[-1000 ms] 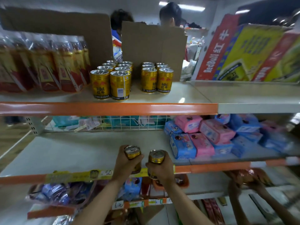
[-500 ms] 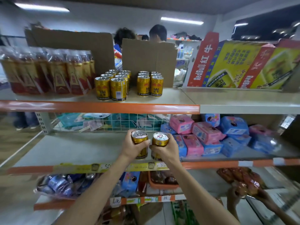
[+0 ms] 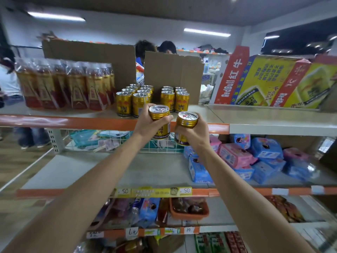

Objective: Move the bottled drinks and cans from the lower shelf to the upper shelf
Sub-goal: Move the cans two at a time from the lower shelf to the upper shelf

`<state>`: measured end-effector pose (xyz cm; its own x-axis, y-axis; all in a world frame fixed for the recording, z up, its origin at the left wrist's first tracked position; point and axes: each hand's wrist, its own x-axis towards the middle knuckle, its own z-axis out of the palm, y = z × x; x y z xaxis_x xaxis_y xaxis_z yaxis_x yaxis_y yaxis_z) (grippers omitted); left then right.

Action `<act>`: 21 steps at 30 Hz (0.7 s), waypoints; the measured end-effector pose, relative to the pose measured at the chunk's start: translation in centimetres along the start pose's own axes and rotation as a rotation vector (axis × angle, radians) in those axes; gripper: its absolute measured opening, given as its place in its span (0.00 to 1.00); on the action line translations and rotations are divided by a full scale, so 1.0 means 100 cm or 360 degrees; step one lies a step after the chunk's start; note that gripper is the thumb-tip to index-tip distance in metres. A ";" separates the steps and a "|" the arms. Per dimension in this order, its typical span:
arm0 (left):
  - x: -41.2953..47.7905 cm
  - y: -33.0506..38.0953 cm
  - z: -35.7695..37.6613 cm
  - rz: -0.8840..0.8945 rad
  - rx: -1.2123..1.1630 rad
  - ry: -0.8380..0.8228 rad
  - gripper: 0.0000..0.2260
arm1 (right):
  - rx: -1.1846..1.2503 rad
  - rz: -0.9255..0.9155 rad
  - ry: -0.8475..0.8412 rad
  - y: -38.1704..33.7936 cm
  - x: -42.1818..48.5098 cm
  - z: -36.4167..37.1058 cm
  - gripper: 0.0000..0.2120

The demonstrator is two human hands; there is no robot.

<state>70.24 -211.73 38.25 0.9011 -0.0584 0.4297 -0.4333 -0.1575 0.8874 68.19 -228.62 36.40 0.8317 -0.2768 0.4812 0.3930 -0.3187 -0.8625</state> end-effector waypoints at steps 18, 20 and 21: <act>0.102 -0.016 0.023 -0.0036 0.0057 0.0052 0.37 | 0.0142 0.0043 0.0061 0.002 0.099 0.016 0.29; 0.110 -0.018 0.027 -0.0029 0.0059 0.0062 0.37 | 0.0121 0.0058 0.0044 0.011 0.111 0.017 0.30; 0.113 -0.019 0.029 -0.0027 0.0070 0.0075 0.36 | 0.0113 0.0067 0.0036 0.015 0.117 0.018 0.31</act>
<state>81.31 -214.97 40.96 0.9062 -0.0087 0.4228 -0.4157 -0.2012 0.8870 79.25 -230.69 40.48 0.8394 -0.3095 0.4468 0.3851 -0.2416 -0.8907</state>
